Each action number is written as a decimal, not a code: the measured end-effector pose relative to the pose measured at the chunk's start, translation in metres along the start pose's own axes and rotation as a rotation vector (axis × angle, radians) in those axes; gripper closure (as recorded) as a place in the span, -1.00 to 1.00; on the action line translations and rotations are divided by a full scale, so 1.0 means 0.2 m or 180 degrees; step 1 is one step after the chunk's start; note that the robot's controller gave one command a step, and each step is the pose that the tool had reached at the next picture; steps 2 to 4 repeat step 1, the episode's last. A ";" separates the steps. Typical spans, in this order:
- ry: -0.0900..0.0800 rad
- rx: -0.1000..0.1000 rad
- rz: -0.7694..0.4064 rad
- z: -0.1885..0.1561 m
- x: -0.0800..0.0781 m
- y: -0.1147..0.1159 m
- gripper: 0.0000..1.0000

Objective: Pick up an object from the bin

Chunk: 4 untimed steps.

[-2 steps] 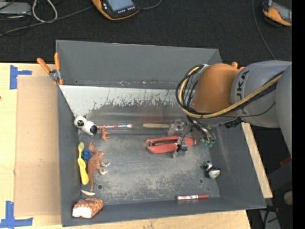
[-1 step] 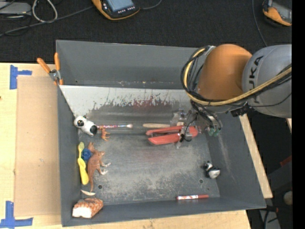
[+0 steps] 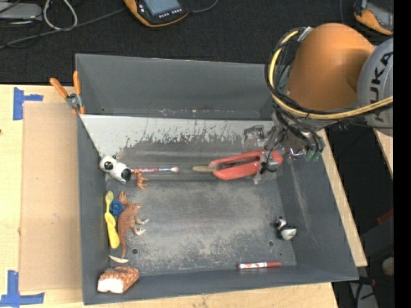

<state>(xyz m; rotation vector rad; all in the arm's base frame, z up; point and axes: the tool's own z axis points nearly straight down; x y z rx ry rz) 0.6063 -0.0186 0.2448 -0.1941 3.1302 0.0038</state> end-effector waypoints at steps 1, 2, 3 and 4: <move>-0.0069 0.0013 0.0004 0.01 -0.04 0.06 1.00; -0.0069 0.0013 0.0004 0.01 -0.04 0.06 1.00; -0.0069 0.0013 0.0004 0.01 -0.04 0.06 1.00; -0.0069 0.0013 0.0004 0.01 -0.04 0.06 1.00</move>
Offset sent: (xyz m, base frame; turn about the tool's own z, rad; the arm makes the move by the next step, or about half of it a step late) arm -0.0095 0.0092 0.0188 -0.1030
